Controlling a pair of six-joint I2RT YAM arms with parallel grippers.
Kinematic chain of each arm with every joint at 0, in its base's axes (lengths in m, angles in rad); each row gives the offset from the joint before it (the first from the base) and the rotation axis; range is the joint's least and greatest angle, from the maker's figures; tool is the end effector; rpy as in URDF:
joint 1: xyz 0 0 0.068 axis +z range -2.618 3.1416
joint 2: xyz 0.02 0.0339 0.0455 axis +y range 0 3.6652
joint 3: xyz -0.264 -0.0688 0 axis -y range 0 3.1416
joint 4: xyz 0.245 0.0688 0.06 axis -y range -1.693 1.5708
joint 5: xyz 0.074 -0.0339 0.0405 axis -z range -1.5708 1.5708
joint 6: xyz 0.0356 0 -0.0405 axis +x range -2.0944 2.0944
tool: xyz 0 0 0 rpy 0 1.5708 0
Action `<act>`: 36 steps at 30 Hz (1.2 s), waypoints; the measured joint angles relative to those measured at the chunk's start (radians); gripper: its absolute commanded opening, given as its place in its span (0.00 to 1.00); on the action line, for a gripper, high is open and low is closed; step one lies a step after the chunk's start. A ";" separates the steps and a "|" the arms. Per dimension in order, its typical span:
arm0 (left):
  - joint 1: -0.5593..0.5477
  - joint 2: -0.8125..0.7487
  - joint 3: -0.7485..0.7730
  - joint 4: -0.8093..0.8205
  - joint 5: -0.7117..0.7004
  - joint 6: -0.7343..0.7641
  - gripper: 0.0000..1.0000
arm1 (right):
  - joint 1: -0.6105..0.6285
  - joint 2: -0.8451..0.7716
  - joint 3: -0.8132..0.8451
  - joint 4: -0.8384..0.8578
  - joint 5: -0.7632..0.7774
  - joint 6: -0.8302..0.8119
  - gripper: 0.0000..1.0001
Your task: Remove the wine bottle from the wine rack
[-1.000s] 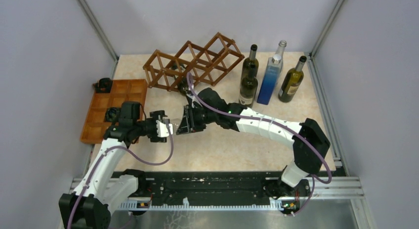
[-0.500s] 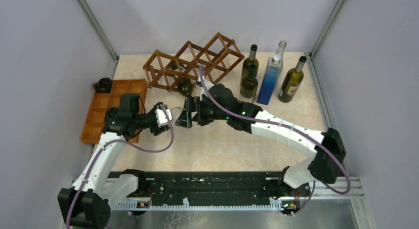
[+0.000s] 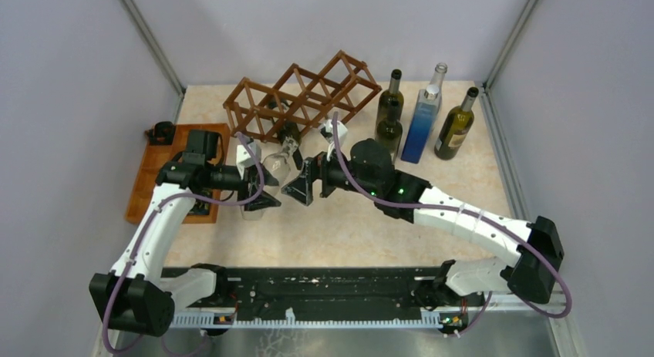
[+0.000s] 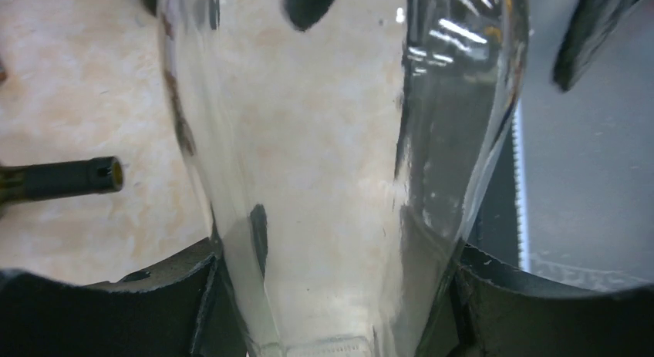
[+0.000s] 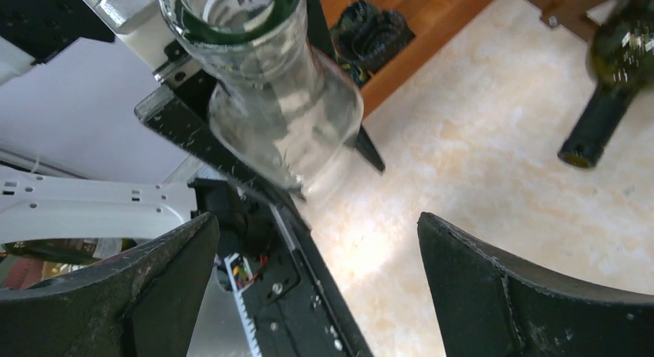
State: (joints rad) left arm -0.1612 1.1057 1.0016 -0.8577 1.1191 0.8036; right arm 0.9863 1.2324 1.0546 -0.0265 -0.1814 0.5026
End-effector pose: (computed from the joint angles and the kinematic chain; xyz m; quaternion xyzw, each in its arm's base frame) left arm 0.1950 -0.0642 0.3102 0.5161 0.6424 -0.4003 0.4010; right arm 0.1551 0.2461 0.3561 -0.2405 0.7362 0.4777 0.4148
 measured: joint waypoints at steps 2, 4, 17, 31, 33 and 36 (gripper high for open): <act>0.000 0.003 0.007 -0.017 0.047 -0.025 0.00 | 0.000 0.021 0.000 0.053 -0.013 -0.013 0.99; 0.000 0.006 0.013 -0.033 0.091 -0.048 0.00 | 0.000 0.051 0.002 0.119 -0.036 -0.016 0.99; 0.000 -0.027 0.003 -0.068 0.267 -0.159 0.00 | 0.002 0.230 0.061 0.407 -0.238 0.057 0.64; 0.000 0.006 -0.001 -0.093 0.304 -0.204 0.97 | -0.001 0.233 0.072 0.384 -0.268 0.081 0.00; 0.000 0.015 0.010 -0.093 0.292 -0.203 0.99 | -0.001 0.219 0.072 0.325 -0.246 0.061 0.00; 0.000 0.014 0.026 -0.085 0.233 -0.201 0.99 | -0.010 0.194 0.072 0.200 -0.200 0.026 0.00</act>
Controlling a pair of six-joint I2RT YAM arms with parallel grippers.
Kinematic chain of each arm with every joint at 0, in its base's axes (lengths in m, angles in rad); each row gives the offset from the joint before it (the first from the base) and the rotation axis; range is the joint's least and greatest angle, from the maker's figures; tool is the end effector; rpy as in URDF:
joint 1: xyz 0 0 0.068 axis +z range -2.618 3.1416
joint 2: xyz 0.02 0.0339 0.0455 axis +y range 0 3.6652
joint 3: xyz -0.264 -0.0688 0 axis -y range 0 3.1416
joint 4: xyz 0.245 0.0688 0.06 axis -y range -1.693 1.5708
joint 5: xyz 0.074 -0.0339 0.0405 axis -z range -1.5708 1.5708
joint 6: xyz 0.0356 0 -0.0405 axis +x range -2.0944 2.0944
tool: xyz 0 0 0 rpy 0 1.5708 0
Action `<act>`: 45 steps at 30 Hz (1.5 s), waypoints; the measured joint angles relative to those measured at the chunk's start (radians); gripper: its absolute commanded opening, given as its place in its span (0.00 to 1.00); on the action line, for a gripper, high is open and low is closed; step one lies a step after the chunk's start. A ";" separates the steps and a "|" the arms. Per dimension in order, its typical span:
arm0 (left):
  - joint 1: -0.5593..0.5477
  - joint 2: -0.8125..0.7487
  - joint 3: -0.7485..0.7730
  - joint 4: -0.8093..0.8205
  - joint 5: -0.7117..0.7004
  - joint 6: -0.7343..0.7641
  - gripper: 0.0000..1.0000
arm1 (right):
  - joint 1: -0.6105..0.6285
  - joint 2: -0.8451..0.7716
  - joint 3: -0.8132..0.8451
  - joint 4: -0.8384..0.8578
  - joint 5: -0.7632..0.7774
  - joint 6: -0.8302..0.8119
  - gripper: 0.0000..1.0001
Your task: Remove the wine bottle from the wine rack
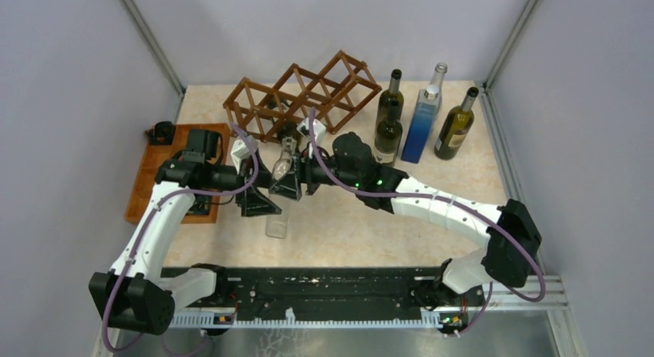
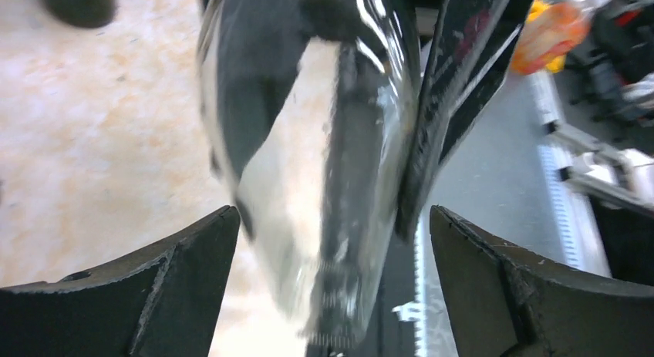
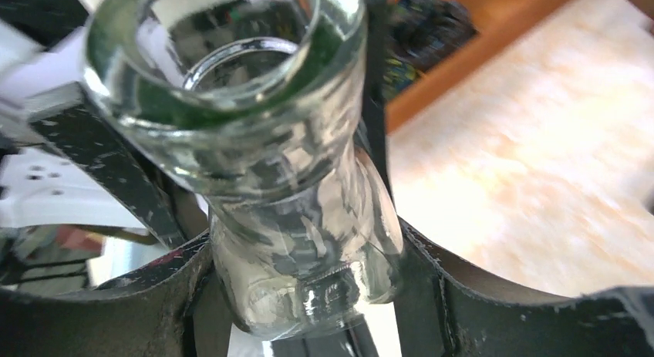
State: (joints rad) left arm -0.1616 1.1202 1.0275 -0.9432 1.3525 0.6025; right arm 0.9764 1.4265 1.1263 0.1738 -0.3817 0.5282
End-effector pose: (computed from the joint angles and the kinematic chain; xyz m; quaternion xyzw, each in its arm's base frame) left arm 0.1880 -0.0659 0.3179 0.4339 0.6363 -0.5439 0.3331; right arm 0.1794 0.2891 0.3461 -0.2860 0.6904 0.5474 0.3766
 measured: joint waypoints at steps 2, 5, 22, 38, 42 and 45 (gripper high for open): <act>0.000 -0.003 0.003 0.024 -0.079 -0.005 0.99 | -0.014 -0.027 -0.003 -0.091 0.050 -0.032 0.00; 0.000 -0.004 0.003 0.070 -0.226 -0.012 0.99 | -0.064 -0.115 -0.047 -0.220 0.162 -0.075 0.00; 0.000 0.006 0.042 0.155 -0.581 -0.010 0.99 | -0.396 -0.381 -0.265 -0.519 0.905 -0.157 0.00; 0.000 0.005 0.042 0.161 -0.634 0.001 0.99 | -0.505 -0.189 -0.303 -0.302 1.029 -0.142 0.00; 0.000 0.000 0.042 0.173 -0.652 0.000 0.99 | -0.508 -0.166 -0.327 -0.253 1.039 -0.138 0.00; 0.000 -0.008 0.042 0.184 -0.665 0.000 0.99 | -0.508 -0.159 -0.346 -0.228 1.049 -0.132 0.00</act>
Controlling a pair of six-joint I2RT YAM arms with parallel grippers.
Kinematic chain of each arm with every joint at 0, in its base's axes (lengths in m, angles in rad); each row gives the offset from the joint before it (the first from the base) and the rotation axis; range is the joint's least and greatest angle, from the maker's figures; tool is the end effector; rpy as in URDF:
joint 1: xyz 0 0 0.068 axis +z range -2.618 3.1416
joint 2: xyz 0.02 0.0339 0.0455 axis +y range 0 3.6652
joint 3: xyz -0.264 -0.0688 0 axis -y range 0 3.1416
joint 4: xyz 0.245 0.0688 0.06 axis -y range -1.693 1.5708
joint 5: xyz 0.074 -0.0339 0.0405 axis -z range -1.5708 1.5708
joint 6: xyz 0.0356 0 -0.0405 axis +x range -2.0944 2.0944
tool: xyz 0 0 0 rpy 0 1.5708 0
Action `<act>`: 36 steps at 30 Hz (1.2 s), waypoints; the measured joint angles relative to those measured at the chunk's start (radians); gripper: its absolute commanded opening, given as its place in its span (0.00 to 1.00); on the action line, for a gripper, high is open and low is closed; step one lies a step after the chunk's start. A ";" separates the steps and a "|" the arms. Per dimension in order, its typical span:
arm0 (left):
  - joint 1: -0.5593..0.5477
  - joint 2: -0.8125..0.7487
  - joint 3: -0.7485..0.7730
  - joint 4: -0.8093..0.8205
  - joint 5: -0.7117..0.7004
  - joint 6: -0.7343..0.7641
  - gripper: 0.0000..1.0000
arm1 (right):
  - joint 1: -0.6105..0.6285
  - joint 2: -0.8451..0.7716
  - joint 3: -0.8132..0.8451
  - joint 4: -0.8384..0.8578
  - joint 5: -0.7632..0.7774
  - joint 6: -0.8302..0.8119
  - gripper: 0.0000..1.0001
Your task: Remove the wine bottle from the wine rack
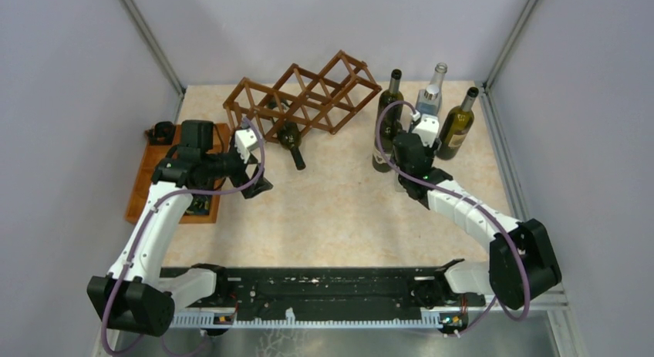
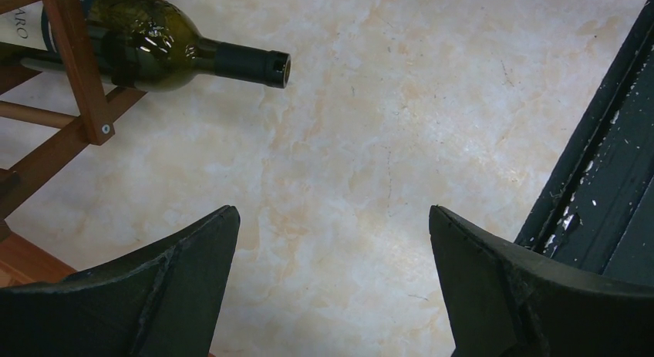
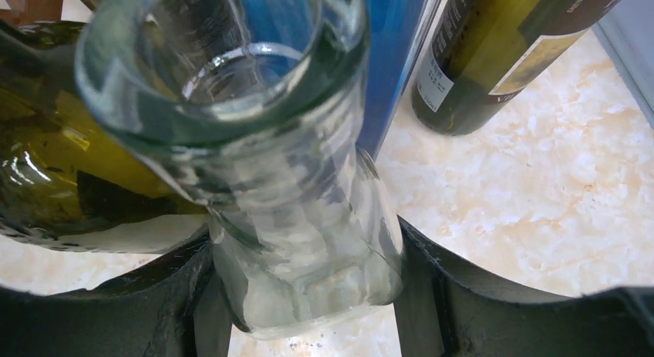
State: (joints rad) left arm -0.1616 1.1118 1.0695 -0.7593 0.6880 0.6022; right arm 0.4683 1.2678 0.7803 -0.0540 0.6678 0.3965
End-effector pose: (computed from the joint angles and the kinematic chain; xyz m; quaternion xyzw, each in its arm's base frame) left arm 0.2144 -0.0579 0.3268 0.4426 0.7626 -0.2279 0.4130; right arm 0.2537 0.1036 0.2512 0.1317 0.8277 -0.0641 0.5418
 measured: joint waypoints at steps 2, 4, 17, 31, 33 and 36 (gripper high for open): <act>0.000 -0.003 0.000 0.004 -0.006 0.000 0.99 | 0.000 0.000 -0.006 0.013 0.007 0.004 0.08; 0.000 -0.004 0.000 0.012 -0.012 -0.003 0.99 | 0.000 -0.006 -0.022 0.037 0.014 0.006 0.19; 0.000 0.040 0.058 0.041 -0.055 -0.091 0.99 | 0.000 -0.133 -0.064 -0.016 -0.039 0.047 0.92; 0.044 0.077 0.121 0.071 -0.071 -0.163 0.99 | 0.047 -0.297 0.301 -0.286 -0.082 0.040 0.98; 0.064 0.081 0.129 0.074 -0.069 -0.168 0.99 | 0.120 -0.287 0.372 -0.309 -0.075 0.032 0.97; 0.108 0.093 0.131 0.082 -0.062 -0.174 0.99 | 0.250 -0.212 0.489 -0.324 -0.116 0.019 0.93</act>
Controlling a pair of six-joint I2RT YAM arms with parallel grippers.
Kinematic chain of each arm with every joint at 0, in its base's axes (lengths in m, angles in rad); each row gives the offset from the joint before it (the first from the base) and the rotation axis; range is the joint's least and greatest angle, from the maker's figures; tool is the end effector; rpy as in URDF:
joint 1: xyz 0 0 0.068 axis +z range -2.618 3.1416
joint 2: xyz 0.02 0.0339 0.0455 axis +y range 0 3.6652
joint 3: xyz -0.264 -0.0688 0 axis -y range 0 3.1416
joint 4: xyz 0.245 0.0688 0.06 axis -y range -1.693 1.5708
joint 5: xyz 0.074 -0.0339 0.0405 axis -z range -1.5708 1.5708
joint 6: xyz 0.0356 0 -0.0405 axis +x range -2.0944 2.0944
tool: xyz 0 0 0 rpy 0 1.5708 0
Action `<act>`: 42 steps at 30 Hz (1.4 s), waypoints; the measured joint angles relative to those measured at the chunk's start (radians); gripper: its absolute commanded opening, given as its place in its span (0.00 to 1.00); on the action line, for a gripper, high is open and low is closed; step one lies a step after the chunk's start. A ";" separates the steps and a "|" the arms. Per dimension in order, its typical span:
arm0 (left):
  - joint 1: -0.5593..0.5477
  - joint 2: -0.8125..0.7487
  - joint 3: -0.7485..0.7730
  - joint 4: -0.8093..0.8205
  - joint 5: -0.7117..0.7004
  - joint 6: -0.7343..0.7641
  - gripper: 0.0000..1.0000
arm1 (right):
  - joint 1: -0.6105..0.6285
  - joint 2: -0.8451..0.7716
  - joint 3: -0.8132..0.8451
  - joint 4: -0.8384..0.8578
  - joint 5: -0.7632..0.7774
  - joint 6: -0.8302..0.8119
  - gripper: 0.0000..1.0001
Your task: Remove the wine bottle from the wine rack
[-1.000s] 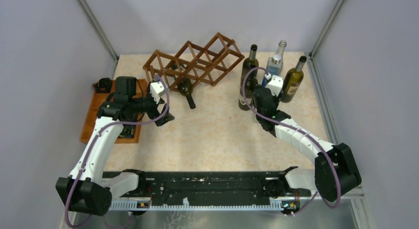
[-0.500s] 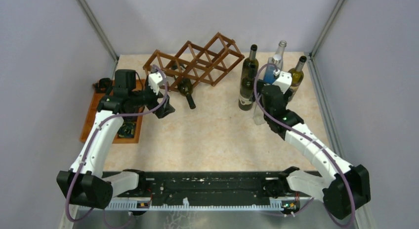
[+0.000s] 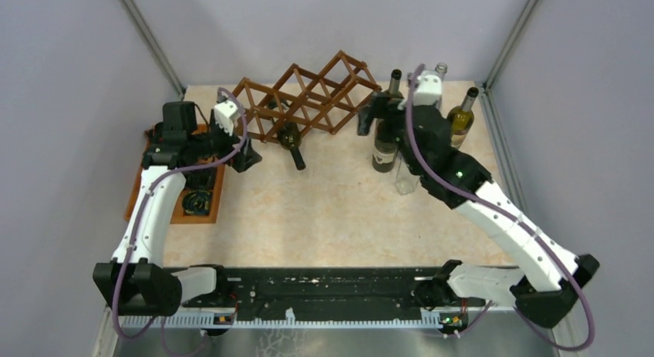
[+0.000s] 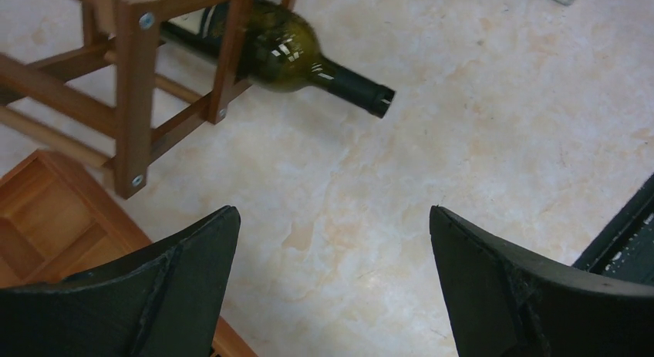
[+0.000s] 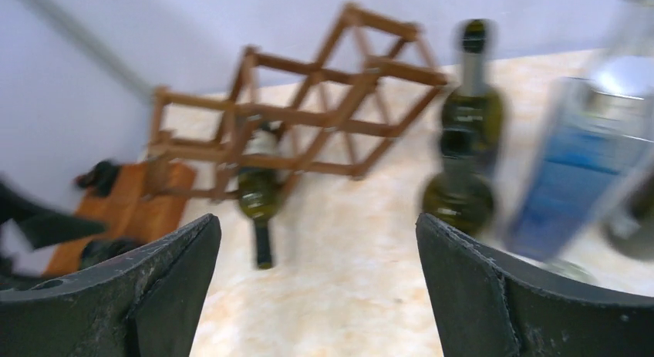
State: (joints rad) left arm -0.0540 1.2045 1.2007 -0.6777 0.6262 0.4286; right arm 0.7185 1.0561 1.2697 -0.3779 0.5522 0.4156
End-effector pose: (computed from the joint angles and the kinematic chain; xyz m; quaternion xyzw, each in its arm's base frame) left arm 0.2491 -0.0344 0.3543 0.3339 0.8023 -0.1970 0.4538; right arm 0.1776 0.1305 0.4368 0.0636 0.7521 0.1588 0.6365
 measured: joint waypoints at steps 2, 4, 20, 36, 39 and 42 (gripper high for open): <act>0.047 0.013 0.000 0.004 0.008 -0.004 0.99 | 0.056 0.079 0.076 -0.005 -0.066 -0.006 0.90; 0.100 0.031 0.000 0.009 0.012 -0.007 0.99 | 0.086 0.172 0.142 -0.005 -0.166 -0.012 0.89; 0.194 0.034 -0.128 0.047 0.087 0.070 0.99 | 0.098 1.025 0.521 -0.131 -0.641 -0.071 0.85; 0.196 0.031 -0.144 0.053 0.156 0.116 0.99 | 0.053 1.204 0.615 -0.006 -0.646 -0.082 0.72; 0.196 0.025 -0.147 0.050 0.165 0.125 0.99 | 0.053 1.209 0.606 0.037 -0.639 -0.082 0.66; 0.196 0.016 -0.153 0.048 0.172 0.134 0.99 | 0.053 1.209 0.566 0.114 -0.624 -0.075 0.58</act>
State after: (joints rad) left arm 0.1425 1.2209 1.0477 -0.6300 0.7986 0.5625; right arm 0.7712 2.2646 1.8355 -0.2638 -0.0715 0.3408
